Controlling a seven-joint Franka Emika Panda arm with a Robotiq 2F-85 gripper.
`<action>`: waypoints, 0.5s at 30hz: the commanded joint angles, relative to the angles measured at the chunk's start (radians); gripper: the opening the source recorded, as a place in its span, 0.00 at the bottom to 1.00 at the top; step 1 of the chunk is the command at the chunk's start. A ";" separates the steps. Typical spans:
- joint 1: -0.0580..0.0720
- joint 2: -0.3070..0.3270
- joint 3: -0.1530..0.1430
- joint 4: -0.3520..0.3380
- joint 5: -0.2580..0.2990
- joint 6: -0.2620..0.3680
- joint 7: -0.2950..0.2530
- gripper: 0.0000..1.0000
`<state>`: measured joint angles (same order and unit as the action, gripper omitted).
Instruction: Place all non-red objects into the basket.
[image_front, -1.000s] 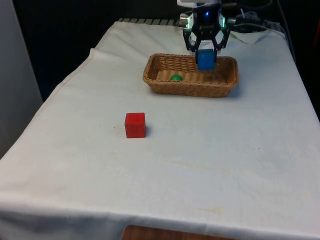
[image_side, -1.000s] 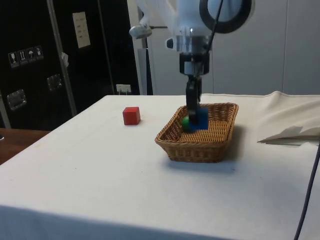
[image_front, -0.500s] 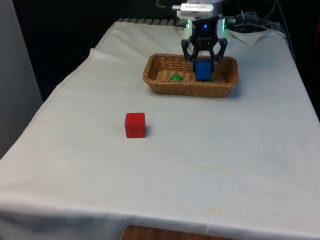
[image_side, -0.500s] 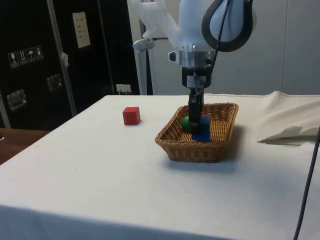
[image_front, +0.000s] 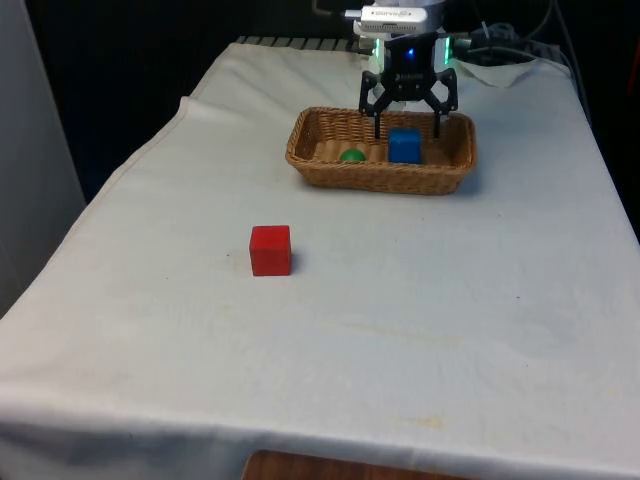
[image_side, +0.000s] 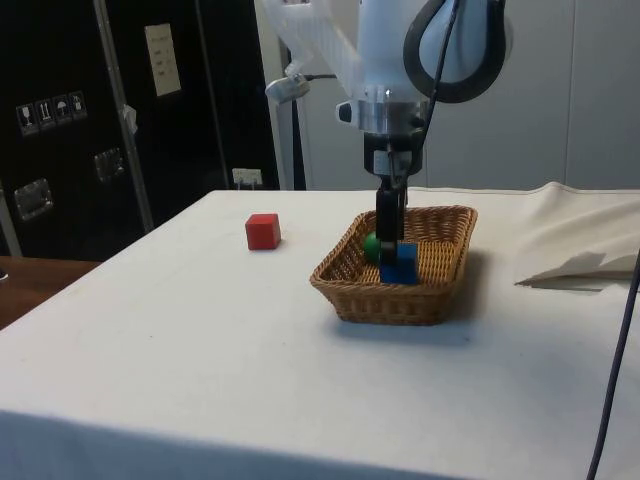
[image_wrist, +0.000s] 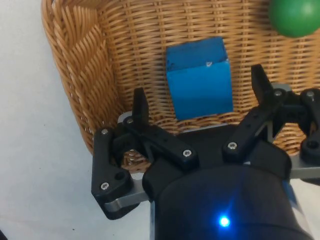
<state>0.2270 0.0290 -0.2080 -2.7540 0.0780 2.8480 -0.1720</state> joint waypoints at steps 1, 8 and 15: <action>0.002 -0.010 0.006 -0.004 0.024 -0.007 -0.012 1.00; -0.002 -0.043 -0.003 0.019 0.000 -0.052 0.001 1.00; -0.002 -0.074 -0.003 0.058 -0.009 -0.117 0.013 1.00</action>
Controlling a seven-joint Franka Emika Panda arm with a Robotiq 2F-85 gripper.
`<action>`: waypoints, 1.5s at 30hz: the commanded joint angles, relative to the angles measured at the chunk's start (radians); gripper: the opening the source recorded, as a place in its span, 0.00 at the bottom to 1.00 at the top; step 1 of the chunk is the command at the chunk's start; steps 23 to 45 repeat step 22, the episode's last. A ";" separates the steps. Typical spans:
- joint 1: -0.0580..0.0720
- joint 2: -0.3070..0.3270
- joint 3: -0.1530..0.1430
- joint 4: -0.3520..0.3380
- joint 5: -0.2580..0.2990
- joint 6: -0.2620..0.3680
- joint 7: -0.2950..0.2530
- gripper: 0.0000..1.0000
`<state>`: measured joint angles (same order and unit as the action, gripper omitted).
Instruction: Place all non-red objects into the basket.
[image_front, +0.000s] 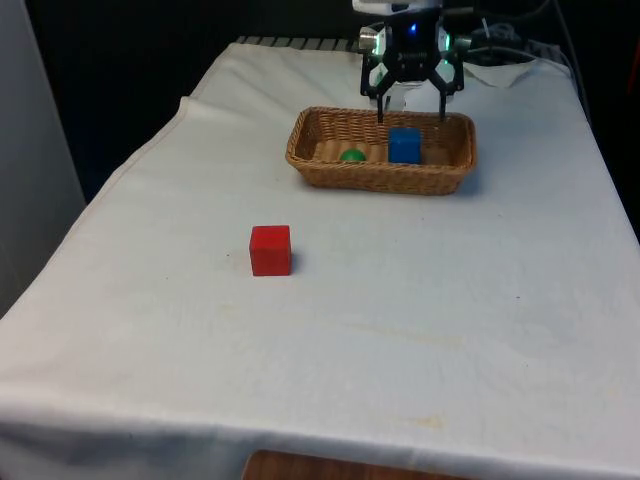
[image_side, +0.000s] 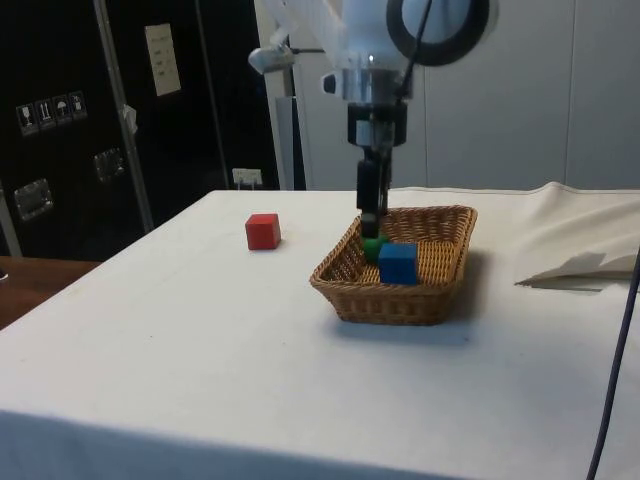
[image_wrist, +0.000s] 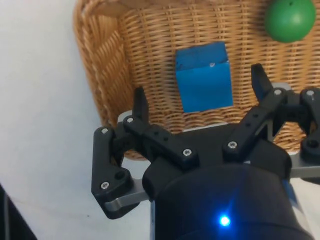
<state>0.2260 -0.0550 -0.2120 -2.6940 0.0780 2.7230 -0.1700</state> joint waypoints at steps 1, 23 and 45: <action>-0.001 0.002 0.002 0.014 -0.010 -0.015 0.014 1.00; 0.001 -0.052 0.007 0.160 0.000 -0.191 0.033 1.00; 0.001 -0.052 0.007 0.160 0.000 -0.191 0.033 1.00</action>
